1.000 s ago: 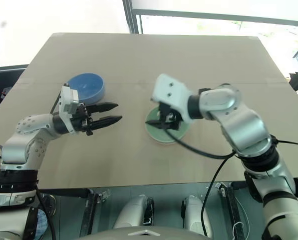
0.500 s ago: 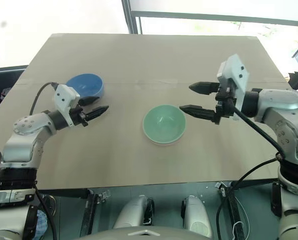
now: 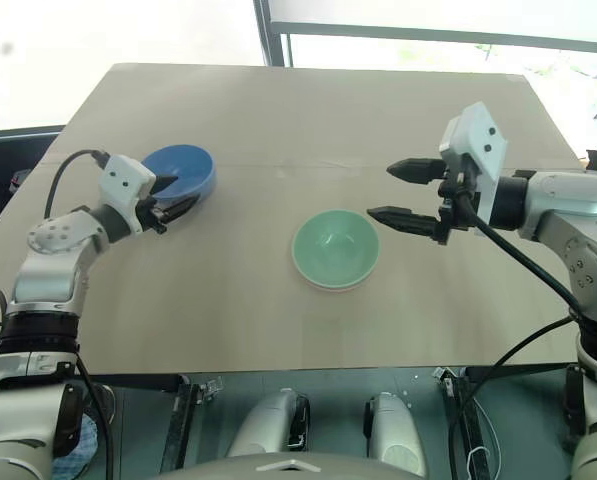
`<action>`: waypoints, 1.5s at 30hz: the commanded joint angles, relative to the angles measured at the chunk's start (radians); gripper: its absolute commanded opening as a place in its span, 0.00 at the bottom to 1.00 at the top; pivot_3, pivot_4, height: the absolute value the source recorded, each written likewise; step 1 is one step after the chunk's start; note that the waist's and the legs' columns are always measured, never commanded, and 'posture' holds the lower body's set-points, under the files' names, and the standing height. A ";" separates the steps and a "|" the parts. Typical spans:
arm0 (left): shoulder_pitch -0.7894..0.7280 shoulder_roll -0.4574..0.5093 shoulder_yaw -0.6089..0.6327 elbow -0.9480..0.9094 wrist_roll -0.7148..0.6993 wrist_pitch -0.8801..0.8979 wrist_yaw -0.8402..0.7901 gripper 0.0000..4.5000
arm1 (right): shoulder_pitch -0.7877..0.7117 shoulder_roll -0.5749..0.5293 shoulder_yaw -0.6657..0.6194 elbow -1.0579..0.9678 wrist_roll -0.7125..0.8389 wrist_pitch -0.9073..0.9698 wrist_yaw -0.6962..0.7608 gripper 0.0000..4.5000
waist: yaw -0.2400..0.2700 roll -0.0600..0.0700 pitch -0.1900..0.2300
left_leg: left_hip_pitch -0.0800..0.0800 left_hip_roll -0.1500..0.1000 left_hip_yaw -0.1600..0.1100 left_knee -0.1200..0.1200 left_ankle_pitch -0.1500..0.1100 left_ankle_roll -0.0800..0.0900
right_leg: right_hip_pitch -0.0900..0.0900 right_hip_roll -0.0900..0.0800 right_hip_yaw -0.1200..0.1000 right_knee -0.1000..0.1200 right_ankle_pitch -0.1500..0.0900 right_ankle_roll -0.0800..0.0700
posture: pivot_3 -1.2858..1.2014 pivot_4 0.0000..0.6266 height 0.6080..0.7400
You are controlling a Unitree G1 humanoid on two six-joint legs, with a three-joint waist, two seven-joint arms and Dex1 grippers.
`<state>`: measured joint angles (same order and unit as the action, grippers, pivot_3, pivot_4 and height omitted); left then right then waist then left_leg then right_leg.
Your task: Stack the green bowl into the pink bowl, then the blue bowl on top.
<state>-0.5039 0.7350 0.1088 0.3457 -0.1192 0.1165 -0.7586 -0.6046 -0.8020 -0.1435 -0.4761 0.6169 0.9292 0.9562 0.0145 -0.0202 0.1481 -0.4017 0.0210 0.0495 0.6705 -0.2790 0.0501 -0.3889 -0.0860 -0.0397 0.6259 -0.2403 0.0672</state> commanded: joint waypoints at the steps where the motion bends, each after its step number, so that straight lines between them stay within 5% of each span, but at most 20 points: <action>1: -0.042 0.008 -0.023 0.032 0.033 -0.040 -0.003 0.60 | -0.010 -0.026 -0.019 -0.010 0.022 -0.033 0.003 0.81 | 0.000 0.000 0.000 | 0.000 0.000 0.000 0.000 0.000 0.000 | 0.000 0.000 0.000 0.000 0.000 0.000 | 0.52 0.24 1.00; 7: -0.102 0.008 -0.055 0.138 0.070 -0.078 -0.008 0.60 | 0.005 -0.043 -0.048 -0.018 0.080 -0.036 0.010 0.81 | -0.001 0.000 0.000 | 0.000 0.000 0.000 0.000 0.000 0.000 | 0.000 0.000 0.000 0.000 0.000 0.000 | 0.52 0.24 1.00; 15: -0.139 0.000 -0.072 0.195 0.077 -0.103 -0.018 0.03 | -0.014 -0.028 -0.095 -0.021 0.180 -0.023 -0.049 0.81 | 0.000 0.000 0.000 | 0.000 0.000 0.000 0.000 0.000 0.000 | 0.000 0.000 0.000 0.000 0.000 0.000 | 0.52 0.24 1.00; 32: -0.172 -0.009 -0.095 0.181 0.109 -0.154 -0.048 0.03 | 0.010 -0.075 -0.066 -0.018 0.181 -0.058 -0.067 0.81 | 0.000 0.000 0.000 | -0.001 0.000 0.000 0.001 0.000 0.000 | 0.000 0.000 0.000 0.000 0.000 0.000 | 0.52 0.24 1.00; 45: -0.407 -0.083 -0.327 -0.273 -0.044 -0.051 -0.531 0.03 | 0.000 -0.067 -0.033 0.003 0.173 -0.077 -0.066 0.81 | -0.006 0.000 0.000 | -0.013 -0.003 -0.003 0.013 -0.002 0.004 | -0.005 0.000 -0.004 0.001 0.001 0.001 | 0.52 0.24 1.00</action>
<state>-0.8850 0.6544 -0.1964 0.1517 -0.1277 0.0576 -1.2345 -0.5938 -0.8629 -0.1680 -0.4602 0.7902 0.8771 0.8886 0.0082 -0.0207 0.1479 -0.4146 0.0182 0.0464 0.6833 -0.2812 0.0541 -0.3945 -0.0853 -0.0437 0.6272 -0.2396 0.0685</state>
